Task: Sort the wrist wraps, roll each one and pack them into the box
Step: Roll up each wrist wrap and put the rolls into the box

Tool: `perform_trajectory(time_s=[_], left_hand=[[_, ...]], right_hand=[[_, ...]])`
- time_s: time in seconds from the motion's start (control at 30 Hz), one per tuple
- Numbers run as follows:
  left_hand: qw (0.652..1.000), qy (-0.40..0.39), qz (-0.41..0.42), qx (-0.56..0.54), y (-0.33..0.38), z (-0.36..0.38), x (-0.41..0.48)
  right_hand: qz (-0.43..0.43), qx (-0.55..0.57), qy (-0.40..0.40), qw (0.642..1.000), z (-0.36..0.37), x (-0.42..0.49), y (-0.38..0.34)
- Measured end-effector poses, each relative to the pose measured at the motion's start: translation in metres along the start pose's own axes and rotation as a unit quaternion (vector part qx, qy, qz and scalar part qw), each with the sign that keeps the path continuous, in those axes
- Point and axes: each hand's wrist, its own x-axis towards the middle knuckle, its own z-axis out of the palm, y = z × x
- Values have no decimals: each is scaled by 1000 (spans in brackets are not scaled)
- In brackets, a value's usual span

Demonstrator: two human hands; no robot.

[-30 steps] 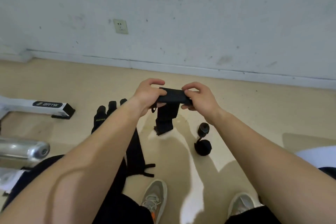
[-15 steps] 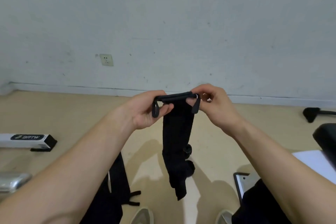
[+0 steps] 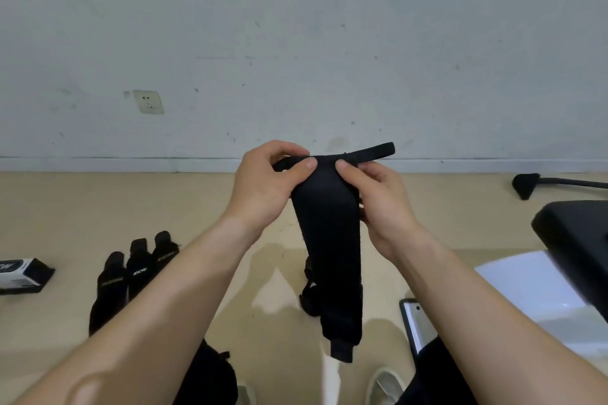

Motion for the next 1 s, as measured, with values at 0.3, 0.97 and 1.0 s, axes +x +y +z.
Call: perform_trajectory(time_s=[0.3, 0.97, 1.0], left_hand=[[988, 2, -106, -115, -5, 22, 9], [998, 47, 25, -31, -8, 14, -2], [999, 33, 11, -33, -9, 13, 0]], right_hand=[[-10, 1, 39, 999, -12, 7, 5], [-16, 6, 30, 999, -6, 10, 3], [-18, 1, 26, 999, -5, 10, 3]])
